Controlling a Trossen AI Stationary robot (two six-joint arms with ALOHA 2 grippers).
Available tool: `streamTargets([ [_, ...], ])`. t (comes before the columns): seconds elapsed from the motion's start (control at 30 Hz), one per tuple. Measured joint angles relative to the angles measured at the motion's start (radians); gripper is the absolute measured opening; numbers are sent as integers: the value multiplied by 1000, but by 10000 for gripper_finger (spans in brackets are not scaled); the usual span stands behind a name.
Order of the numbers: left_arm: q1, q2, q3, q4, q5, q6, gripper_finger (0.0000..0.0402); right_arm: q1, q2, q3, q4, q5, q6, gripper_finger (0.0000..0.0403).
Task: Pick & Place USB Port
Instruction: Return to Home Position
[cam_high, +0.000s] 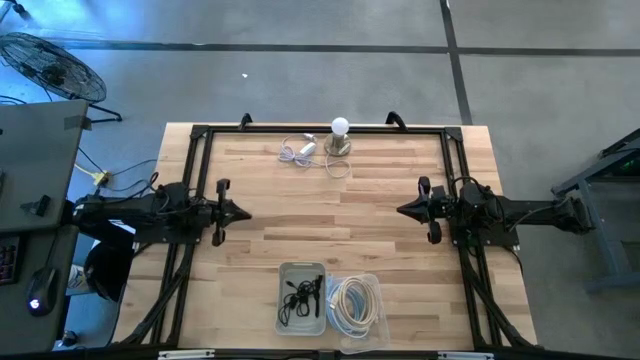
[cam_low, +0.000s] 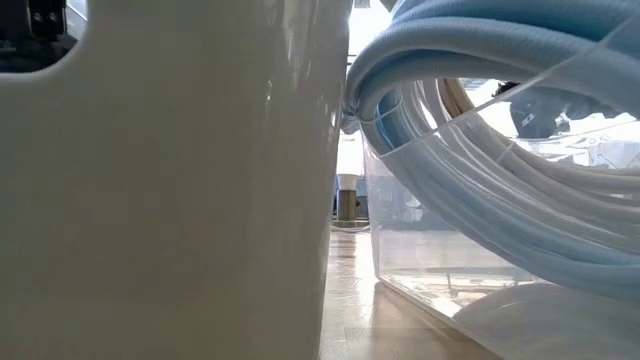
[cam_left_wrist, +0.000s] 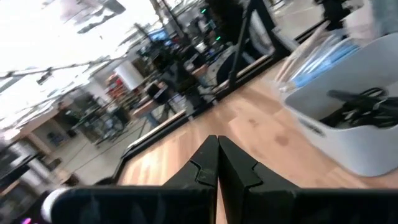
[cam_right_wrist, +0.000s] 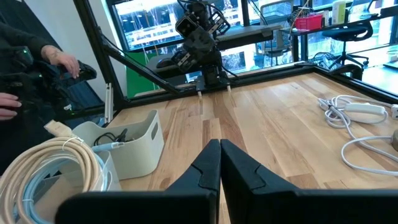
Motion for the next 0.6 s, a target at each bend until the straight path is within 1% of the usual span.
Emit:
streamTargets([
  [0.2, 0, 0, 0, -23, -115, 0, 0, 0, 0, 0, 0, 0, 0, 0],
  [0.3, 0, 0, 0, -23, -134, 0, 0, 0, 0, 0, 0, 0, 0, 0],
  [0.6, -2, 0, 0, -23, -133, 0, 1, 0, 0, 0, 0, 0, 0, 0],
])
